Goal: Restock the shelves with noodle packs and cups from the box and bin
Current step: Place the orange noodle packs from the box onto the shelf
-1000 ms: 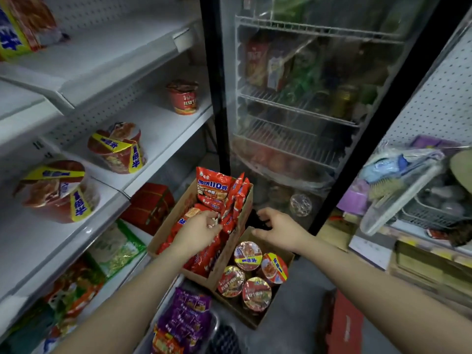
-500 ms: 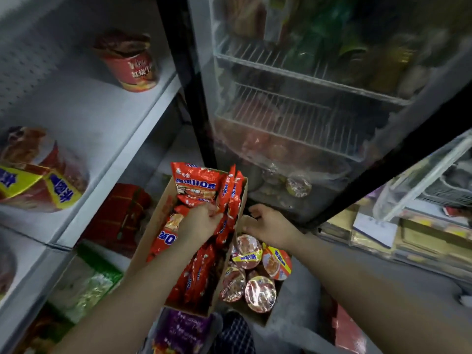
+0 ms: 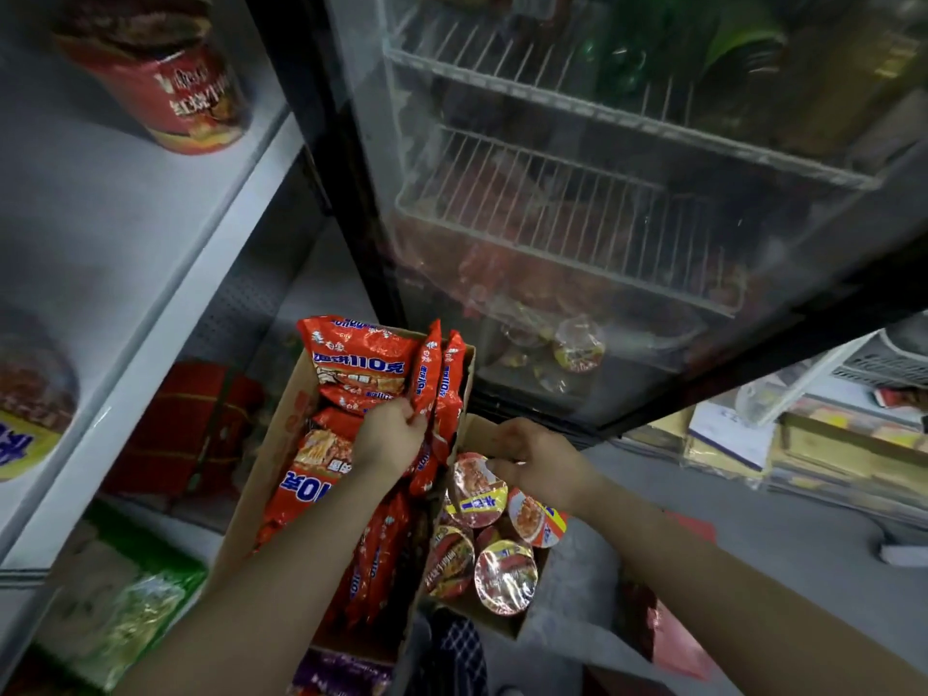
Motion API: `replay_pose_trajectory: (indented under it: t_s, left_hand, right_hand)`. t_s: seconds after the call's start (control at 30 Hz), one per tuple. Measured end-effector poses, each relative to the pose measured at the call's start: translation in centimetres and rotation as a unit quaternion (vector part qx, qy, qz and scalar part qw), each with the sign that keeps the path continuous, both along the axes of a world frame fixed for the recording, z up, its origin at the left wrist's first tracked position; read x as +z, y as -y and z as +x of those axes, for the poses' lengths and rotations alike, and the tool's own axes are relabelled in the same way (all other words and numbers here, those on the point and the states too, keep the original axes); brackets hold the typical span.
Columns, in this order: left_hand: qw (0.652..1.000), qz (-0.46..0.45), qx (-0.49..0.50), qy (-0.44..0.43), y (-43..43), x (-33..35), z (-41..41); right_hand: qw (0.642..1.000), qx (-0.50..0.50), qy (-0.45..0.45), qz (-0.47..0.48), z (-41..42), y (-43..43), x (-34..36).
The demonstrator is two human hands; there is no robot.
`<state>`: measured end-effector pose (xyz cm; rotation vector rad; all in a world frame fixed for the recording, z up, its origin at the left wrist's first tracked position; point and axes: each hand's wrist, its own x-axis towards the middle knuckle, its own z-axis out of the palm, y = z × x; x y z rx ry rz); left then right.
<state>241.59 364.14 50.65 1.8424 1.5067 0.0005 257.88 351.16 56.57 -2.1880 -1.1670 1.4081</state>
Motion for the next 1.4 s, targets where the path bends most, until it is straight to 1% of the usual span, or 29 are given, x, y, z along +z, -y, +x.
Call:
replay_pose_trajectory:
  t_s: [0.13, 0.2, 0.3, 0.4, 0.5, 0.57, 0.63, 0.7, 0.8, 0.93, 1.13, 1.23, 1.3, 1.4]
  left_hand:
    - [0.990, -0.051, 0.058, 0.115, -0.3, 3.5, -1.3]
    - [0.974, -0.084, 0.120, 0.172, -0.3, 5.8, -2.3]
    - [0.950, -0.116, 0.184, 0.224, -0.1, 8.8, -4.3]
    - [0.914, -0.144, 0.218, 0.310, 1.3, 12.0, -6.2]
    - [0.863, -0.176, 0.247, 0.405, 4.4, 15.8, -7.4]
    - [0.848, -0.196, 0.259, 0.419, 6.8, 18.1, -8.4]
    - [0.839, -0.196, 0.279, 0.423, 9.1, 19.8, -9.9]
    - [0.832, -0.183, 0.299, 0.430, 11.5, 21.1, -11.6]
    - [0.820, -0.164, 0.315, 0.449, 15.1, 23.2, -14.7]
    - [0.832, -0.140, 0.294, 0.450, 20.0, 25.8, -19.9]
    - [0.900, -0.098, 0.261, 0.336, 28.2, 26.4, -29.4]
    - [0.923, -0.046, 0.248, 0.292, 32.2, 26.9, -33.0]
    - [0.921, -0.001, 0.256, 0.293, 34.2, 27.6, -35.3]
    - [0.902, 0.060, 0.295, 0.309, 37.1, 29.1, -39.8]
  right_hand:
    - [0.999, 0.029, 0.027, 0.019, 0.1, -0.6, 1.2]
    - [0.998, 0.038, 0.033, 0.035, -0.2, -0.8, 2.2]
    - [0.997, 0.054, 0.019, 0.060, -1.0, -0.3, 4.1]
    - [0.993, 0.085, -0.001, 0.082, -1.9, 0.7, 5.9]
    - [0.991, 0.104, -0.031, 0.079, -2.7, 2.2, 7.4]
    - [0.988, 0.091, -0.101, 0.076, -3.3, 3.6, 8.8]
    - [0.979, 0.092, -0.173, 0.064, -3.7, 5.2, 10.0]
    - [0.972, 0.111, -0.202, 0.054, -4.3, 7.0, 11.3]
    - [0.964, 0.137, -0.222, 0.056, -5.9, 8.9, 12.5]
    - [0.954, 0.161, -0.243, 0.075, -9.8, 10.3, 14.5]
    - [0.943, 0.210, -0.236, 0.103, -17.7, 11.1, 17.2]
    - [0.931, 0.237, -0.262, 0.096, -22.4, 12.2, 18.8]
    - [0.921, 0.267, -0.269, 0.090, -25.9, 12.9, 19.8]
    - [0.906, 0.306, -0.275, 0.100, -31.7, 14.0, 21.5]
